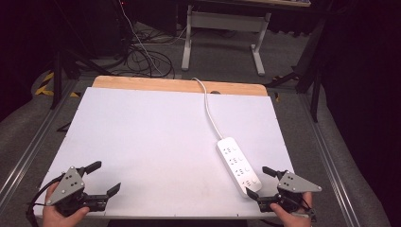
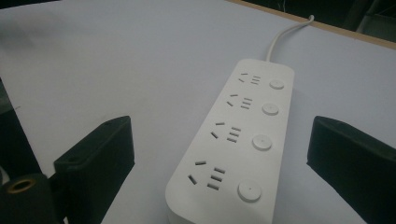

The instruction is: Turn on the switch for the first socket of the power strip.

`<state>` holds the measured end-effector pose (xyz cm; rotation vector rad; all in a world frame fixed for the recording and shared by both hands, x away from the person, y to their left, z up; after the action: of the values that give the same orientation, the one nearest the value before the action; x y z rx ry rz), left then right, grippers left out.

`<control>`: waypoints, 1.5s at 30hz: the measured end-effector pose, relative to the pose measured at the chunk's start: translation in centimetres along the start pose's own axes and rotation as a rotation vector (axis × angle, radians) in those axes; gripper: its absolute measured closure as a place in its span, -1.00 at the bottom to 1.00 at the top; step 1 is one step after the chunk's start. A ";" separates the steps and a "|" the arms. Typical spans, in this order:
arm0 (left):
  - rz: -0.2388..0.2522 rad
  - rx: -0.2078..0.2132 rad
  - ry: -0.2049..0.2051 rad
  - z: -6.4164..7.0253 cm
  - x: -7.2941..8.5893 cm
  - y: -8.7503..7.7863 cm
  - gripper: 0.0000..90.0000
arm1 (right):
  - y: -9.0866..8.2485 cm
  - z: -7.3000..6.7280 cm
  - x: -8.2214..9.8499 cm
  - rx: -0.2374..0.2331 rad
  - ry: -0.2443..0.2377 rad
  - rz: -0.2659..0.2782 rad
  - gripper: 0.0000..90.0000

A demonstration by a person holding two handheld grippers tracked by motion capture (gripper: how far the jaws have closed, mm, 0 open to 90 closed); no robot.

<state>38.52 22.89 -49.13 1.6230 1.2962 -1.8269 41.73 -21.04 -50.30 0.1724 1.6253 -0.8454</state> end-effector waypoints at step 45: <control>-0.007 -0.041 -0.039 -0.3 -0.2 -0.4 -0.78 | 0.9 -0.3 -4.0 -0.044 -0.061 -0.058 -0.57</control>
<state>38.43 23.25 -48.80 1.5560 1.3150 -1.8146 43.00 -18.79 -47.04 0.0687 1.5968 -0.8506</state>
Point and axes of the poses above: each handheld gripper's, and its own axes: y roughly forward along the jaws, x roughly out of its underside, z roughly to its right, the point moved 10 cm from there along y, roughly forward along the jaws, and after that the axes turned 5 degrees about -x, right-handed, at the moved point
